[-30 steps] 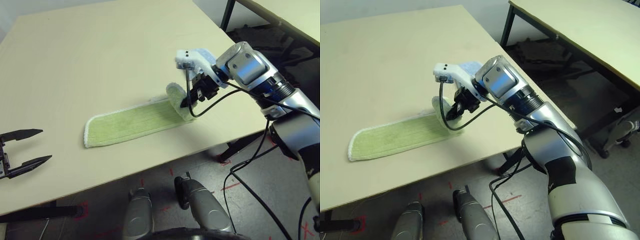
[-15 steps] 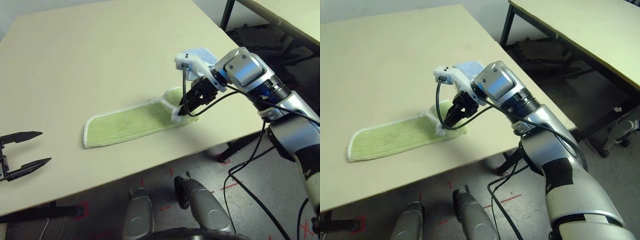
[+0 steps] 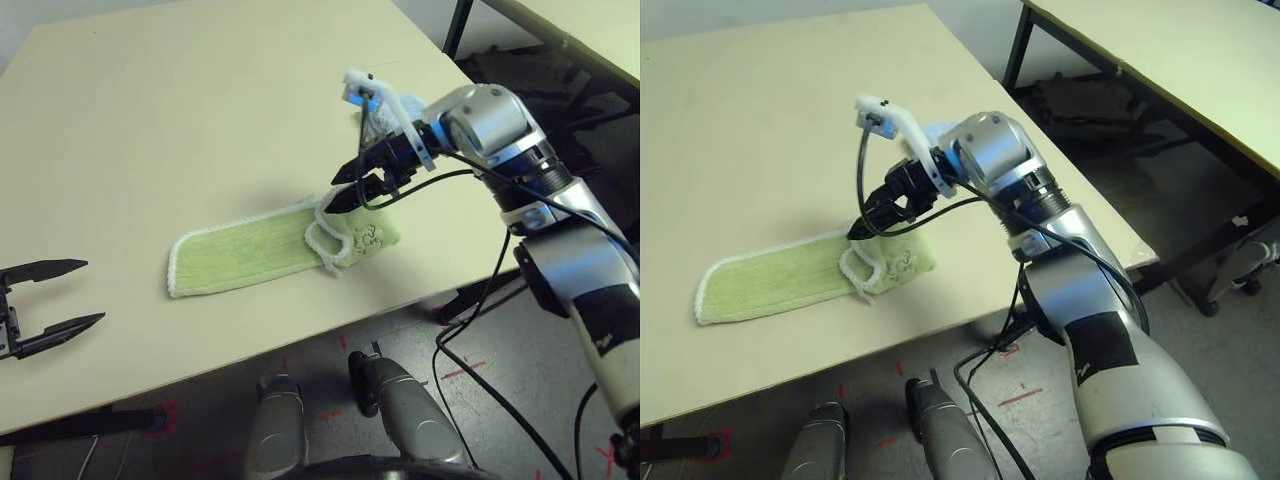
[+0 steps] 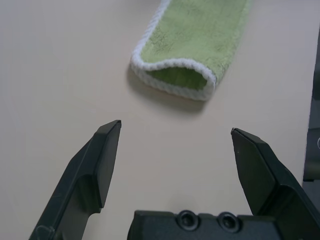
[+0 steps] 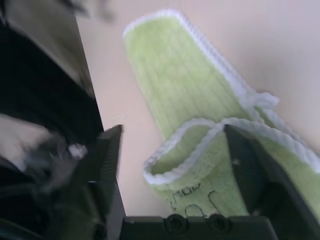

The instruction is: Fold the towel and set it aside.

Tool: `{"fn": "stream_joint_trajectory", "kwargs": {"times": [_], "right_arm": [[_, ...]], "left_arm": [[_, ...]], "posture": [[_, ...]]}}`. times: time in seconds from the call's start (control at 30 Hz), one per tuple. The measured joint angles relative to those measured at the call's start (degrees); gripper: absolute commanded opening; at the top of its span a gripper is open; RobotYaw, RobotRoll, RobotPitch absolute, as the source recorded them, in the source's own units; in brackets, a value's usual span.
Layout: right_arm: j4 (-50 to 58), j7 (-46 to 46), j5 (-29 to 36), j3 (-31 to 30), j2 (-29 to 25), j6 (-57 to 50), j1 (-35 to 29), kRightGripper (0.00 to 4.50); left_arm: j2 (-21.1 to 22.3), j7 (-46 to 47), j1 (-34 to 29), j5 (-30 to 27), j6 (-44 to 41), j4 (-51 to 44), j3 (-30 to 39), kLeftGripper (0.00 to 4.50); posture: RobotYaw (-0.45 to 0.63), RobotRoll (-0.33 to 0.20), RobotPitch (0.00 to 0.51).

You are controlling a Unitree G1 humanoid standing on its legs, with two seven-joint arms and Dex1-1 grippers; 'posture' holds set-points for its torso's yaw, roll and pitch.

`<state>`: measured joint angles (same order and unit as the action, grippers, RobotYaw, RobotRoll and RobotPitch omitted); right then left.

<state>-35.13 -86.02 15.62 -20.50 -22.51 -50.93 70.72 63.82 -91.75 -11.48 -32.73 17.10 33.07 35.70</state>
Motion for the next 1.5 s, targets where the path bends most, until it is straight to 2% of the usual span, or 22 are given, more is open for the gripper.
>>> {"fn": "stream_joint_trajectory", "kwargs": {"times": [0.27,0.3,0.5,0.67,0.87,1.23,1.5], "right_arm": [[0.0,0.1,5.5,11.4,1.5,11.4,-12.5,0.16],[0.9,0.0,6.1,12.0,2.1,12.9,-14.0,0.05],[4.9,-0.6,7.2,12.8,3.6,18.3,-19.4,0.05],[5.9,-2.6,6.6,10.6,4.0,21.9,-23.1,0.05],[4.1,-4.5,2.4,7.4,3.6,30.4,-23.1,0.05],[-2.2,-1.3,-5.5,4.0,4.8,39.5,-21.9,0.05],[-7.8,8.6,-10.0,3.3,11.1,40.9,-18.3,0.05]], "left_arm": [[-1.2,0.3,-1.3,0.0,-0.2,-0.6,1.5,4.50],[-1.2,0.4,-1.1,0.0,-0.3,-0.7,1.5,4.50],[-1.2,0.5,-0.9,0.0,-0.7,-1.0,1.5,4.50],[-1.3,0.7,-1.1,0.0,-0.9,-1.4,1.7,4.50],[-1.3,1.0,-1.1,0.0,-1.1,-1.7,1.7,4.50],[-1.3,1.5,-1.0,0.0,-1.1,-1.8,2.2,4.50],[-1.3,1.5,-0.7,0.0,-1.1,-1.8,2.2,4.50]], "posture": [[-0.02,0.000,0.193],[-0.02,0.000,0.193],[-0.02,0.000,0.191],[-0.02,0.000,0.193],[-0.02,0.000,0.193],[-0.01,0.000,0.193],[-0.01,0.000,0.193]]}}
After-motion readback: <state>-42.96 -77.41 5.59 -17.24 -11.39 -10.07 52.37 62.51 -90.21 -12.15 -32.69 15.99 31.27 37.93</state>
